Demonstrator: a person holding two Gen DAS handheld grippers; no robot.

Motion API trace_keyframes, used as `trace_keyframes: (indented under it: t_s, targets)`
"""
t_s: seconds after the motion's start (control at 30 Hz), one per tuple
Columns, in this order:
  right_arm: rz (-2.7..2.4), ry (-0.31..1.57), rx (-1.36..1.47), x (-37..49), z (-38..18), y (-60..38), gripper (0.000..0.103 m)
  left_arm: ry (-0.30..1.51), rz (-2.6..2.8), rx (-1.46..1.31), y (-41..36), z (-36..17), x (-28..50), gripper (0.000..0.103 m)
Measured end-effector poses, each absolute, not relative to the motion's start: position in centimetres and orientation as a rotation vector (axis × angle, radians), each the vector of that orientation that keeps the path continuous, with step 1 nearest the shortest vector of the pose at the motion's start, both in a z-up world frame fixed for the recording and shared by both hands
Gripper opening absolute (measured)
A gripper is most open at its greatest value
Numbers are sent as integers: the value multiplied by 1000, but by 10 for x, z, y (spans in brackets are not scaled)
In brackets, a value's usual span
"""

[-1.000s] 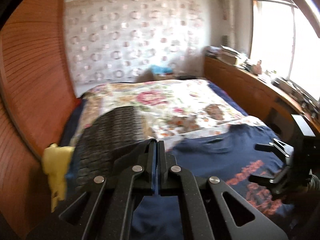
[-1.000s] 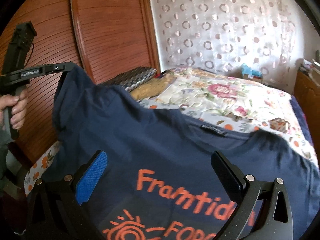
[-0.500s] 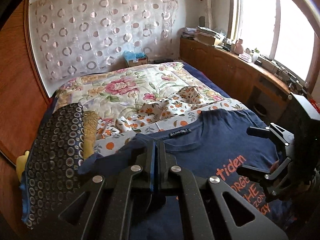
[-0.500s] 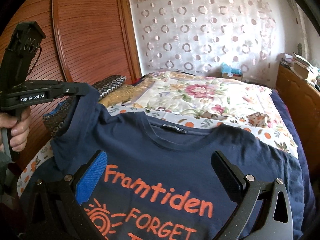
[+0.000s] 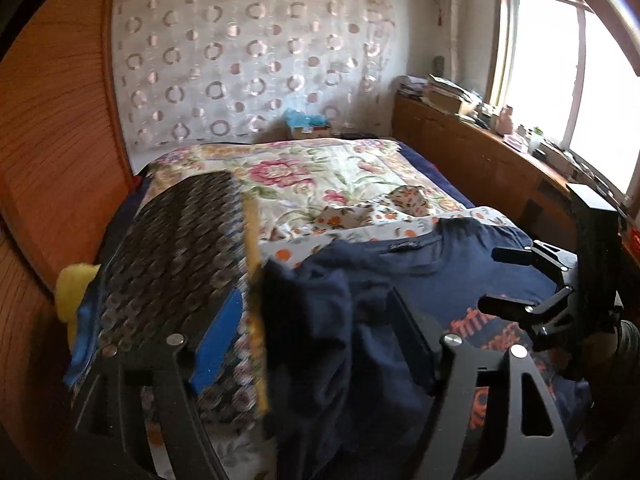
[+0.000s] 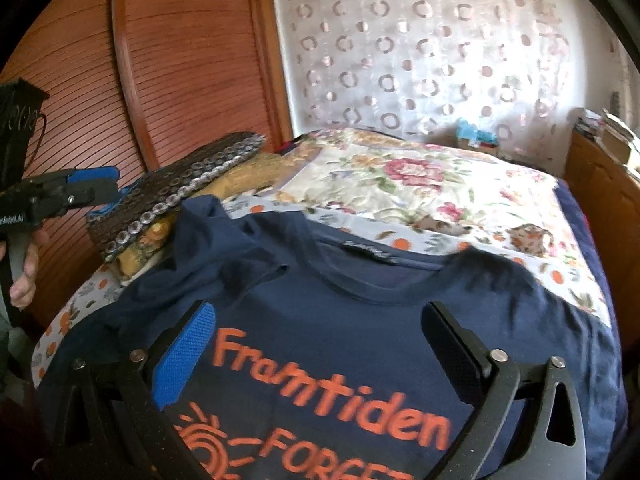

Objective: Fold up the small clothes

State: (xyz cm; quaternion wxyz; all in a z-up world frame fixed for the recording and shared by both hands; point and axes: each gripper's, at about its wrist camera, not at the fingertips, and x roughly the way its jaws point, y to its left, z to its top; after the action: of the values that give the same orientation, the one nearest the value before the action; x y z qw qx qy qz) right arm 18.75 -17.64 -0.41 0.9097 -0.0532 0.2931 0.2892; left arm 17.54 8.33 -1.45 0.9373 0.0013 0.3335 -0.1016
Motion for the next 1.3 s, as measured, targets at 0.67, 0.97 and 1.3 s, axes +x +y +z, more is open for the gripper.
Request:
trace_keyframes:
  t_s: [0.67,0.97,1.3]
  targets:
    - [664,789,-196,291,-33,-103,31,677,-124,-29,116,-40,155,75]
    - [713,720,-175,284,-22,-113,4,683,-142,0,97,-41,175,75]
    - [602,730,-194,274,-24,-145,14,738,-162,47,76,-49,215,75]
